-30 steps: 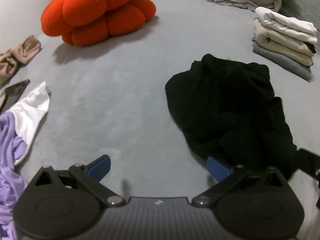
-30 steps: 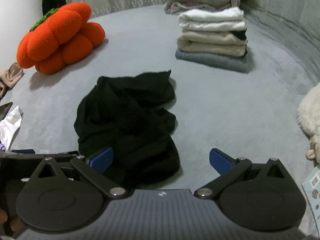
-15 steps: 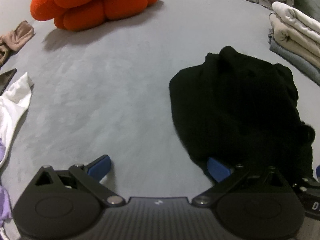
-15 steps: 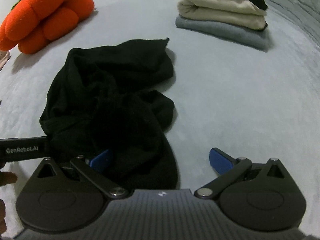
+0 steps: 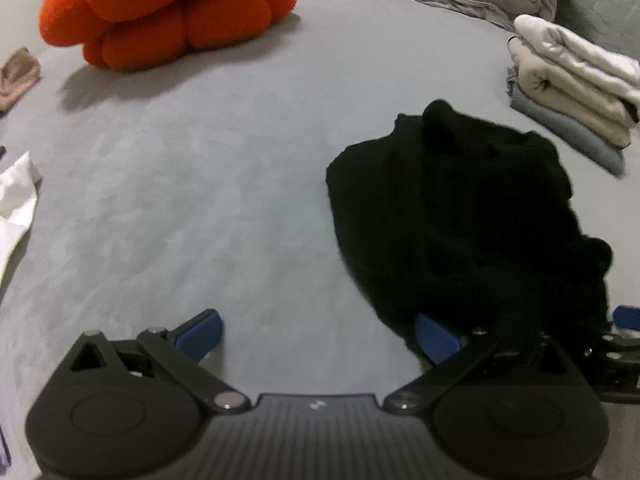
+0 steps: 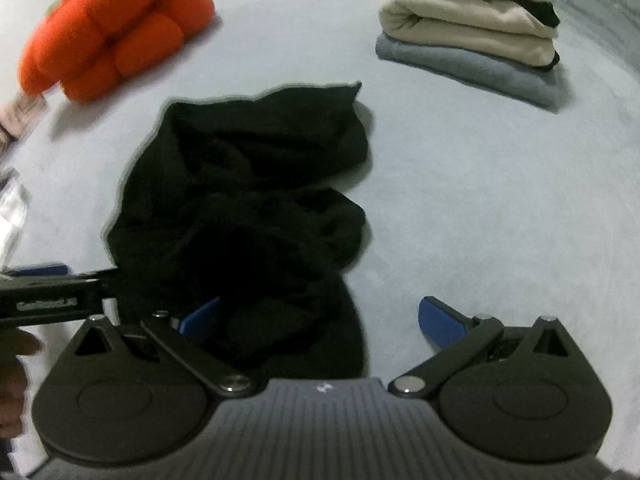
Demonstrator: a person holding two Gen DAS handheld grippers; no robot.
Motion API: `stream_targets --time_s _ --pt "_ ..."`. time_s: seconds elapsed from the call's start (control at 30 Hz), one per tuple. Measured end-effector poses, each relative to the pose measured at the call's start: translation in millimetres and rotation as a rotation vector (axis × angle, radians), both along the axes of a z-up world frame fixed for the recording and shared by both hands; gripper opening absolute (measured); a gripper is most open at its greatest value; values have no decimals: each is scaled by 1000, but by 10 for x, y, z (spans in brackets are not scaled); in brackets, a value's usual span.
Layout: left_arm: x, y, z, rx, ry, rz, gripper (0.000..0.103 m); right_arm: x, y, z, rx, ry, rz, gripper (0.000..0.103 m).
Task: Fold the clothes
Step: 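Grasp the black garment edge with the left gripper while the right gripper grasps another edge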
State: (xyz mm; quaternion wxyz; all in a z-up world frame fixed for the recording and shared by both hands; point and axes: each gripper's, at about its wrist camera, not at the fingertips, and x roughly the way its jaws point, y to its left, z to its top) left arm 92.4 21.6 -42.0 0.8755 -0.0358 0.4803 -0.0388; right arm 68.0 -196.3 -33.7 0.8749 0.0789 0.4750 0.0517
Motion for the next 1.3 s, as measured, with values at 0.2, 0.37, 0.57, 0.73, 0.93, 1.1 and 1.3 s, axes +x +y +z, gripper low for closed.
stream_targets --time_s 0.2,0.37,0.57,0.73,0.93,1.1,1.3 --pt "-47 198 130 -203 -25 32 86 -253 -97 257 88 -130 3 82" --pt "-117 183 129 -301 -29 32 62 -281 -79 241 118 -205 8 57" --pt "-122 137 36 -367 -17 61 42 -208 -68 123 214 -202 22 6" --pt "-141 178 70 -420 -22 84 37 -319 14 209 330 -202 81 2" --pt "-167 245 143 -454 -32 76 44 -460 223 305 271 -213 158 14" --pt "-130 301 134 -477 -24 93 53 -476 490 270 156 -223 216 64" --pt "-77 273 91 -499 -41 76 46 -349 760 162 79 -206 225 43"
